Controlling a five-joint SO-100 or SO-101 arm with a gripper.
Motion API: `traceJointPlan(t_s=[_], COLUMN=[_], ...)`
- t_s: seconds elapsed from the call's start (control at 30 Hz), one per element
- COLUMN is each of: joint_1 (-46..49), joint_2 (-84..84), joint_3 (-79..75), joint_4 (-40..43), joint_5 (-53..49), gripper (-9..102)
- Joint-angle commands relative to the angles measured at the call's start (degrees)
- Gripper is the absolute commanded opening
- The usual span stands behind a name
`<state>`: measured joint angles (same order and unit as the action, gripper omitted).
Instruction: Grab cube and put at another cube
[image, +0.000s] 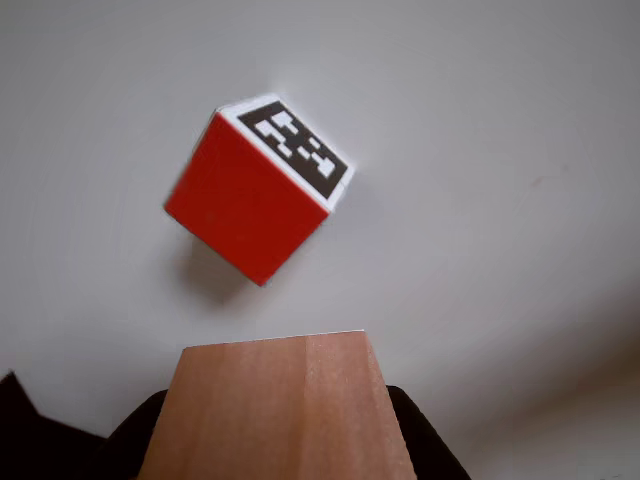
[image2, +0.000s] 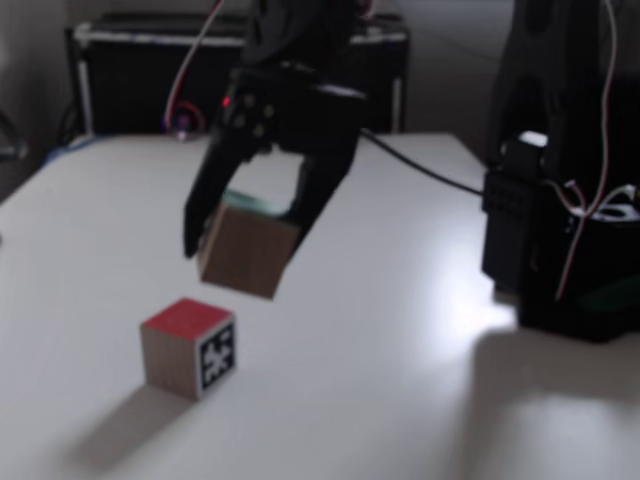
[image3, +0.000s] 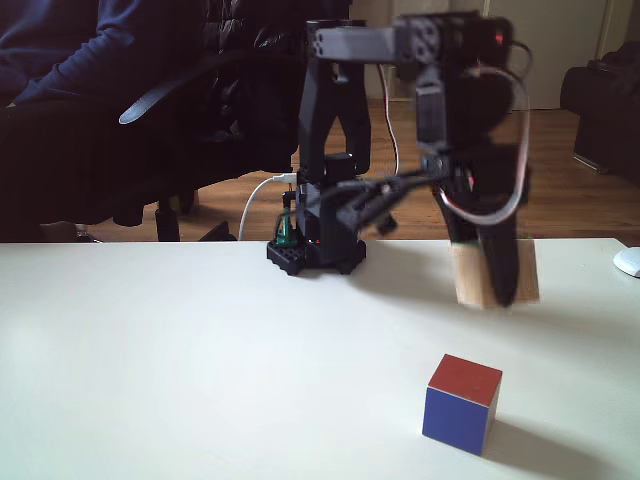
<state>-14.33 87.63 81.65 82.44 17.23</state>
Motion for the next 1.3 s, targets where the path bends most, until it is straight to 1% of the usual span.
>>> traceJointPlan(t_s=[0.0,0.13,0.3,0.67,0.93,1.27], joint_1=[0.3,2.3,4.5,9.0,8.3,6.3], joint_2=[-3.9,-10.4,-14.7,-18.3,-19.2,-20.7], joint_3=[-7.4,-13.4,-16.7,-20.2,-19.8,-19.8], joint_4=[0.7,1.6,1.7,2.6,3.5,4.4], joint_5=[0.5,0.4,-0.7,-3.7,-4.0,-3.7], gripper=[8,8,8,8,9,13])
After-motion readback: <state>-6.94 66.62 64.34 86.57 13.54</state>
